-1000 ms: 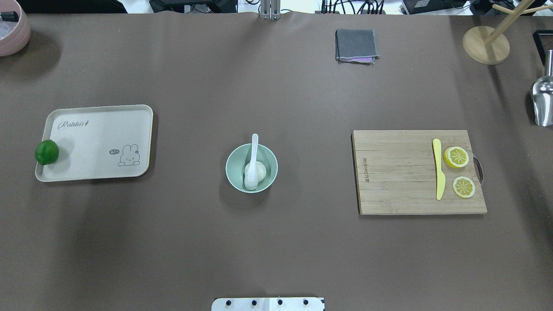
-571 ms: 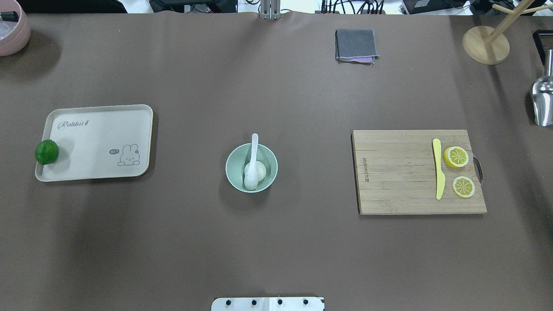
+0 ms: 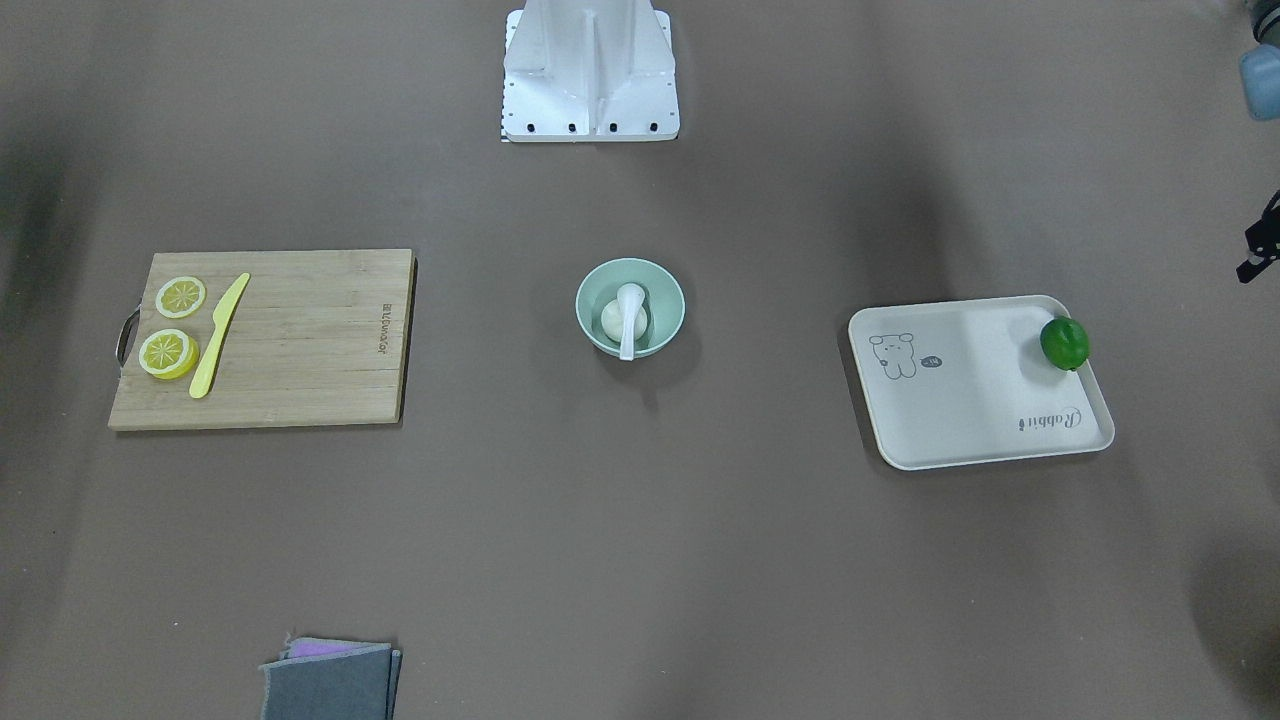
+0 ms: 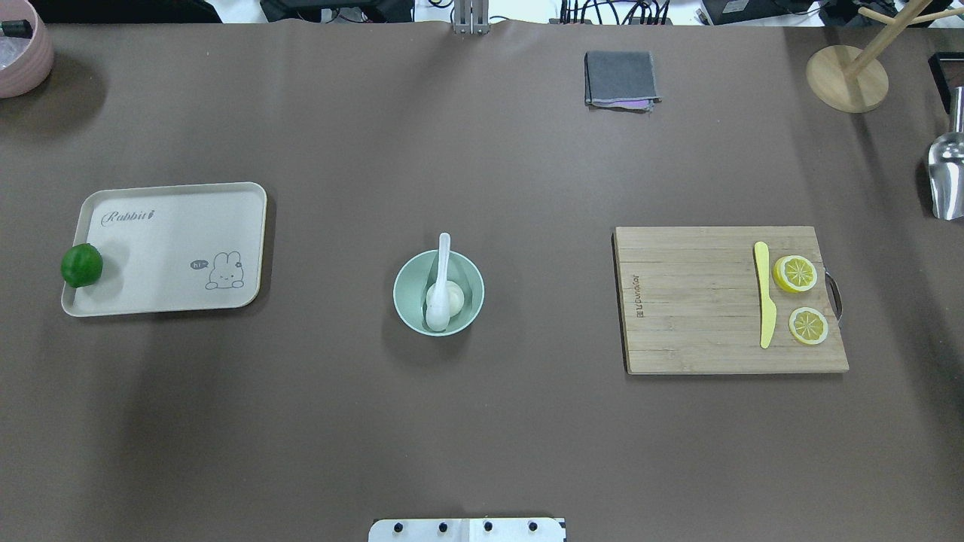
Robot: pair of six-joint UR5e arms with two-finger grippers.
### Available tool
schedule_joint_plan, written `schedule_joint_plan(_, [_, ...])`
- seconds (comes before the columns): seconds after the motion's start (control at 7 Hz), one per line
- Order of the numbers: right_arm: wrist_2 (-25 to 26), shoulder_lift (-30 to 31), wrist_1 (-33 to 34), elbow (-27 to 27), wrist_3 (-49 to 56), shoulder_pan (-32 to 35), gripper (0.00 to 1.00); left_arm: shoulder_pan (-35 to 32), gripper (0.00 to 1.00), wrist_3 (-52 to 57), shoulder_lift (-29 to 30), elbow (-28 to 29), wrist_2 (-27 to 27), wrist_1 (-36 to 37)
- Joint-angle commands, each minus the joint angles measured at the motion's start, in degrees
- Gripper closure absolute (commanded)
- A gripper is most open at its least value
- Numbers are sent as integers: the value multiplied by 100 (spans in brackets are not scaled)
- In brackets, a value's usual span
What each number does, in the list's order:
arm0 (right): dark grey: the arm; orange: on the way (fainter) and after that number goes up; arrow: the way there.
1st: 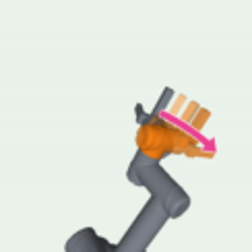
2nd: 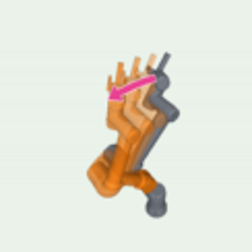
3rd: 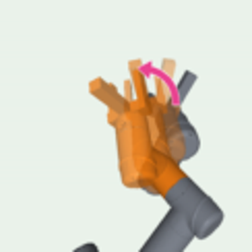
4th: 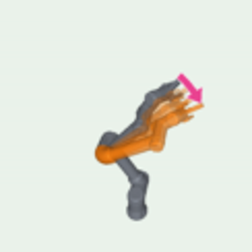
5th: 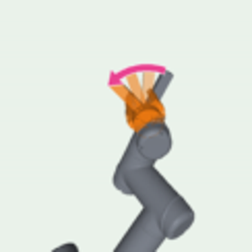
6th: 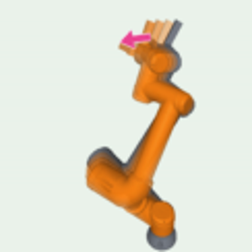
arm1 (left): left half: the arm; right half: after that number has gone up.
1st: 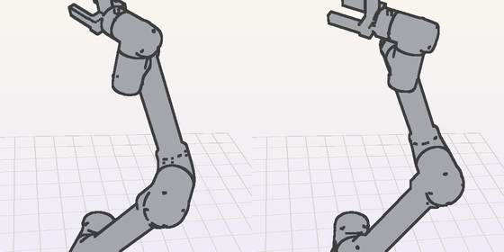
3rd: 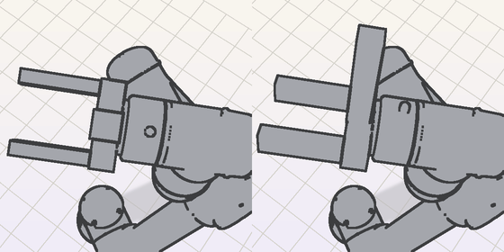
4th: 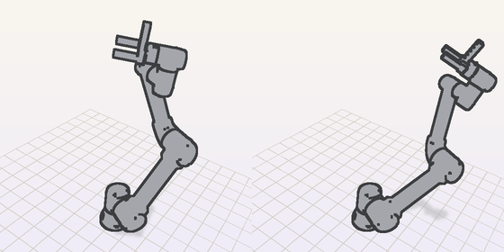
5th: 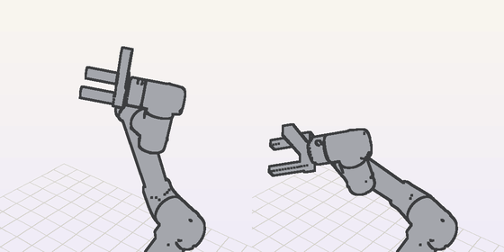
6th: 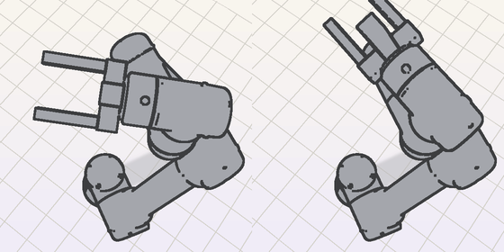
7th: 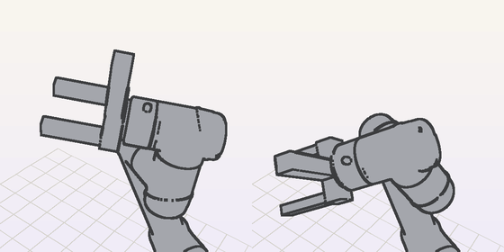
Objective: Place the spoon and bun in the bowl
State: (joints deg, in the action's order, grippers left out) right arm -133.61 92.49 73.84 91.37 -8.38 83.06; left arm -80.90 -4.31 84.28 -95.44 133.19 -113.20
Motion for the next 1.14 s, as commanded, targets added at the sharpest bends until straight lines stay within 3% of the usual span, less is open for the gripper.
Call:
schedule_joint_plan(0.0, [-59,67,-45,-23,12,-9,0,4,1,0,-52,-36,14,-9])
schedule_joint_plan(0.43, [-593,58,-36,-58,73,0,0,4,1,0,-52,-36,-4,-26])
schedule_joint_plan(1.0, [-613,76,-36,-41,73,-9,0,4,1,0,-26,-19,-21,-26])
